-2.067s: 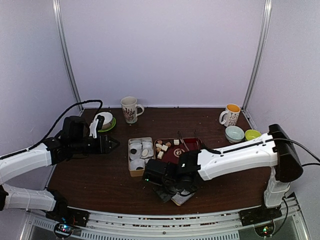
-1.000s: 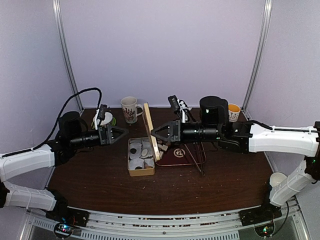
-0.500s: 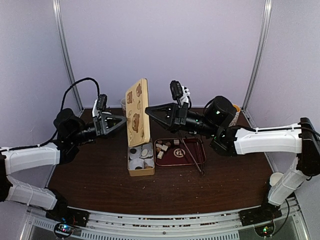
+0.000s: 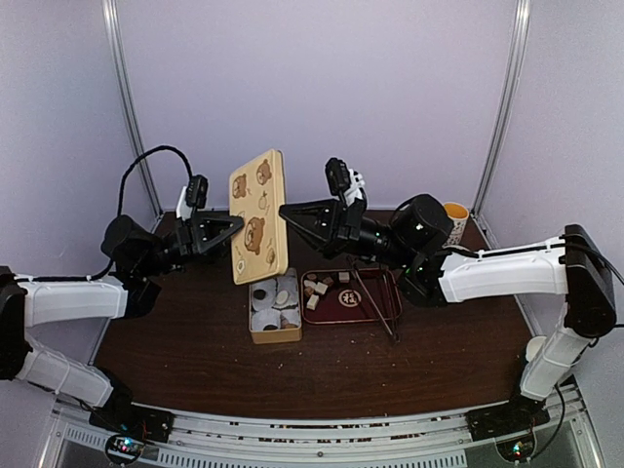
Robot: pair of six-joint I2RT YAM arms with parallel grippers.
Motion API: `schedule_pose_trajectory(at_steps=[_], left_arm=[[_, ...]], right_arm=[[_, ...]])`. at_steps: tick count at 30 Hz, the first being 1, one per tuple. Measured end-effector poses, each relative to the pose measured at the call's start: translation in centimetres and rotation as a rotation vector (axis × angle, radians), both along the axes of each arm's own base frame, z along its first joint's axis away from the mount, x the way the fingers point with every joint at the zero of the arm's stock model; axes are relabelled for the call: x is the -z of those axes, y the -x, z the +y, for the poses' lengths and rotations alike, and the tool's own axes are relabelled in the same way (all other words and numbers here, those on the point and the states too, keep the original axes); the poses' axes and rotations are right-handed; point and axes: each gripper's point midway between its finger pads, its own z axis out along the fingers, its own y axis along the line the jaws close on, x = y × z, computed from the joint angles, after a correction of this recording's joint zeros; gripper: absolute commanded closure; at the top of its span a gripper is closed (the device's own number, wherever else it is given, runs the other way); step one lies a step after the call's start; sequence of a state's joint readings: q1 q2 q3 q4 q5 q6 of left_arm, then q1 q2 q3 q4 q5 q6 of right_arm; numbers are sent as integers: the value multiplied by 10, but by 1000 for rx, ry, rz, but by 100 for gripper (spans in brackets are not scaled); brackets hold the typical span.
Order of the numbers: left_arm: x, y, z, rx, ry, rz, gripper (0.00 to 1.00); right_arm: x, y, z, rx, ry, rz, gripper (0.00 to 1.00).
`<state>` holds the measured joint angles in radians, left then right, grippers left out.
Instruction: Pack the chocolate
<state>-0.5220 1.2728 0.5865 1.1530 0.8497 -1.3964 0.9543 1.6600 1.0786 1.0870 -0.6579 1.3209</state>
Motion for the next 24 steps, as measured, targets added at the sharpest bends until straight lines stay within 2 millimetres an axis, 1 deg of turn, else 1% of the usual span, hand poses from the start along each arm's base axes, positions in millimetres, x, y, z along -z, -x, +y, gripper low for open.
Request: schedule_pose_trajectory(at_steps=[3,5,7,10,14,17,21,22,24], left_arm=[[4,-3,1,-16,-8,9,75],[6,-6,3,-26,-15,13,77],[7,-7,3,-32,-19,10,78],[12,-10,2,-38,-36,20,80],[21,-15,1,-55,-63,35,82],[36,-23,-2,-70,-98,61,84],[61,-35,-6,-89,-151,105,85],[67,-38,-7,-91,-163,113,85],[79,-44,-9,-99,-187,136,85]], right_arm=[[2,-5,-2,4,-13,3,91],[8,-11,-4,14,-15,9,85],[18,-21,-7,38,-1,23,82],[36,-34,-10,69,33,42,81],[58,-46,-12,96,77,67,80],[74,-53,-10,109,105,83,80],[105,-66,-6,126,166,124,80],[117,-71,-5,135,189,140,80],[133,-80,-5,153,223,164,80]])
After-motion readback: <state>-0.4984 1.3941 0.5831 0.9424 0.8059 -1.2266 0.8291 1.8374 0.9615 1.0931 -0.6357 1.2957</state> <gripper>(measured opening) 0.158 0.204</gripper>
